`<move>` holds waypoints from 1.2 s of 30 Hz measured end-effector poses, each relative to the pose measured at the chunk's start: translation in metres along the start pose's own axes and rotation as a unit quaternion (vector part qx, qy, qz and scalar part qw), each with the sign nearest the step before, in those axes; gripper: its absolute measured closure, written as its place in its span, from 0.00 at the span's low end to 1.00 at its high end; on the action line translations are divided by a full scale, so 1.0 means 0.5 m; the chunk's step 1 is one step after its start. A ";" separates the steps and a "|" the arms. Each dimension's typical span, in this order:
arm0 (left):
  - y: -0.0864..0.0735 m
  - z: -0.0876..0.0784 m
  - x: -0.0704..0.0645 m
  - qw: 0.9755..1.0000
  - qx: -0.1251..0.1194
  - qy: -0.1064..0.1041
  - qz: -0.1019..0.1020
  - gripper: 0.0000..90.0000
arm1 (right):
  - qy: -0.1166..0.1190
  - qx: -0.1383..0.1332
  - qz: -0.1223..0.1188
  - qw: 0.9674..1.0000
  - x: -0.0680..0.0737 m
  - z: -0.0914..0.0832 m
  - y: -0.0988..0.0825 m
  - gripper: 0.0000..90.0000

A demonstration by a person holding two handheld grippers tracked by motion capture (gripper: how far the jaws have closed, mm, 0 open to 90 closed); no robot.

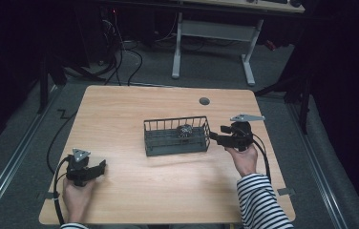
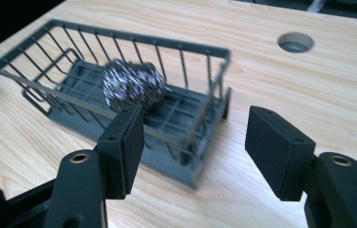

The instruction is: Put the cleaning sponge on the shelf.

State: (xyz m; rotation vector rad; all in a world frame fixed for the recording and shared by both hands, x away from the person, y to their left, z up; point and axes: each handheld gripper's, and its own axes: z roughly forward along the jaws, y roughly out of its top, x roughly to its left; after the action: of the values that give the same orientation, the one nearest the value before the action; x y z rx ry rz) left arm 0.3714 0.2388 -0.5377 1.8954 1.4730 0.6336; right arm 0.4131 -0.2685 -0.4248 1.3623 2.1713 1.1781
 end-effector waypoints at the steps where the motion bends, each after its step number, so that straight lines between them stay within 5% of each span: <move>1: 0.000 0.000 0.000 1.000 0.000 0.000 0.000 0.28 | -0.003 0.001 0.002 1.000 -0.004 -0.006 -0.004 0.43; 10: 0.000 0.000 0.000 1.000 -0.001 0.000 0.000 0.28 | -0.019 -0.006 0.017 1.000 -0.027 -0.034 -0.053 0.44; 20: 0.000 0.000 0.000 1.000 0.000 0.000 0.001 0.28 | -0.054 0.009 0.061 0.997 -0.069 -0.026 -0.182 0.43; 22: 0.000 0.000 0.000 1.000 0.000 0.000 0.001 0.28 | -0.076 0.024 0.067 0.995 -0.081 -0.015 -0.224 0.43; 25: 0.000 0.000 0.000 1.000 0.000 0.000 0.001 0.28 | -0.092 0.032 0.068 0.993 -0.088 -0.010 -0.246 0.42; 26: 0.000 0.000 -0.001 1.000 0.000 0.000 0.001 0.28 | -0.107 0.016 0.061 0.992 -0.089 -0.010 -0.262 0.42; 36: 0.000 0.000 0.000 1.000 -0.001 -0.001 0.001 0.28 | -0.143 0.040 0.014 0.989 -0.066 0.000 -0.259 0.37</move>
State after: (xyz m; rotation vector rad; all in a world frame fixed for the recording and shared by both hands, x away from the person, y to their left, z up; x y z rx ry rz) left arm 0.3714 0.2386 -0.5378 1.8960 1.4704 0.6339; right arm 0.3525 -0.3232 -0.5307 1.4954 2.0186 0.8517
